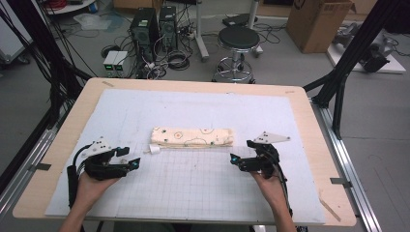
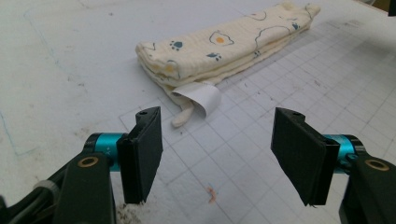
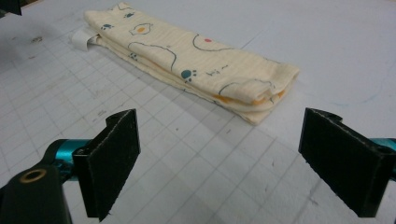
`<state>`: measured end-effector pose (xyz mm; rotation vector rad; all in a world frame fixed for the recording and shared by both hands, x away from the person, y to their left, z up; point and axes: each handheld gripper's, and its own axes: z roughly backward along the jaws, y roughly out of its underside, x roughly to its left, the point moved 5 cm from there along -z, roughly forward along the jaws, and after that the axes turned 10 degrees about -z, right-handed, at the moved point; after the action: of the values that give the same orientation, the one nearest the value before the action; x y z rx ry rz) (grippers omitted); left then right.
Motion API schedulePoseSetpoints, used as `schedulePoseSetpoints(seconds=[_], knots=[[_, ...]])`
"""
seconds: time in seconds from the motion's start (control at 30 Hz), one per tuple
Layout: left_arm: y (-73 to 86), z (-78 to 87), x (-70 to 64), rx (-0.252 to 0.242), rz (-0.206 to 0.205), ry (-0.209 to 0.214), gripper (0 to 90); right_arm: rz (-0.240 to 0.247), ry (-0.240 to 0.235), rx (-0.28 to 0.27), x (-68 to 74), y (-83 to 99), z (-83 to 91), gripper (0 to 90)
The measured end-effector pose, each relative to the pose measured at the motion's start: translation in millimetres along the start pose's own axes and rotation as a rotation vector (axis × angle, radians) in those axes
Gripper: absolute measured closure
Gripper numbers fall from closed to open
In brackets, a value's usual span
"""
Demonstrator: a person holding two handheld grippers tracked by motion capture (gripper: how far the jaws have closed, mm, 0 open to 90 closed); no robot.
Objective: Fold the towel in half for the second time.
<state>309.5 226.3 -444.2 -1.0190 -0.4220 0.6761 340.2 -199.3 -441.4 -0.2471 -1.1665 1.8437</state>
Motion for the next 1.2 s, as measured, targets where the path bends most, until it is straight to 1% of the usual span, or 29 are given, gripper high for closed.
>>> schedulePoseSetpoints(seconds=[0.07, 0.1, 0.17, 0.23, 0.3, 0.43, 0.53, 0.57, 0.77, 0.9, 1.1, 1.13, 1.2], knots=[[1.6, 2.3, -0.9, 0.002, -0.005, -0.004, 33.0, -0.008, 0.004, -0.008, -0.4, 3.9, 3.7, 12.0], [2.1, 3.3, -1.5, 0.0, -0.005, -0.007, 32.9, 0.002, 0.007, -0.013, -1.3, 5.3, 5.1, 12.0], [3.0, 5.0, -3.3, -0.005, -0.001, -0.007, 32.4, -0.011, 0.016, -0.007, -0.9, 8.4, 8.2, 12.0], [4.0, 6.4, -5.9, -0.006, -0.001, -0.008, 31.9, -0.006, 0.016, -0.015, -0.1, 10.5, 10.5, 12.0], [5.4, 7.7, -8.9, -0.001, -0.012, -0.009, 31.4, 0.006, 0.02, -0.012, 0.8, 12.8, 11.8, 12.0], [8.0, 9.5, -13.7, 0.011, -0.03, -0.01, 30.4, 0.008, 0.021, 0.006, 3.2, 18.7, 13.3, 12.0], [9.2, 10.8, -16.9, 0.011, -0.03, -0.01, 30.3, 0.012, 0.017, 0.006, 4.5, 22.4, 15.4, 12.0], [9.6, 11.3, -17.6, 0.014, -0.037, -0.009, 30.3, 0.014, 0.017, 0.009, 5.2, 23.8, 16.3, 12.0], [10.9, 14.2, -20.2, 0.01, -0.039, -0.018, 30.2, 0.023, 0.022, 0.014, 6.6, 29.8, 23.4, 12.0], [10.4, 17.5, -21.8, -0.005, -0.039, -0.031, 30.3, 0.023, 0.025, 0.008, 6.5, 32.8, 28.7, 12.0], [13.0, 20.8, -25.2, 0.0, -0.041, -0.022, 30.3, 0.017, 0.028, 0.006, 5.6, 38.4, 36.2, 12.0], [13.2, 21.3, -25.9, -0.004, -0.035, -0.022, 30.3, 0.012, 0.03, 0.011, 5.9, 39.5, 37.4, 12.0], [13.7, 22.9, -25.7, -0.004, -0.035, -0.022, 30.2, 0.011, 0.029, 0.009, 5.5, 41.0, 39.6, 12.0]])
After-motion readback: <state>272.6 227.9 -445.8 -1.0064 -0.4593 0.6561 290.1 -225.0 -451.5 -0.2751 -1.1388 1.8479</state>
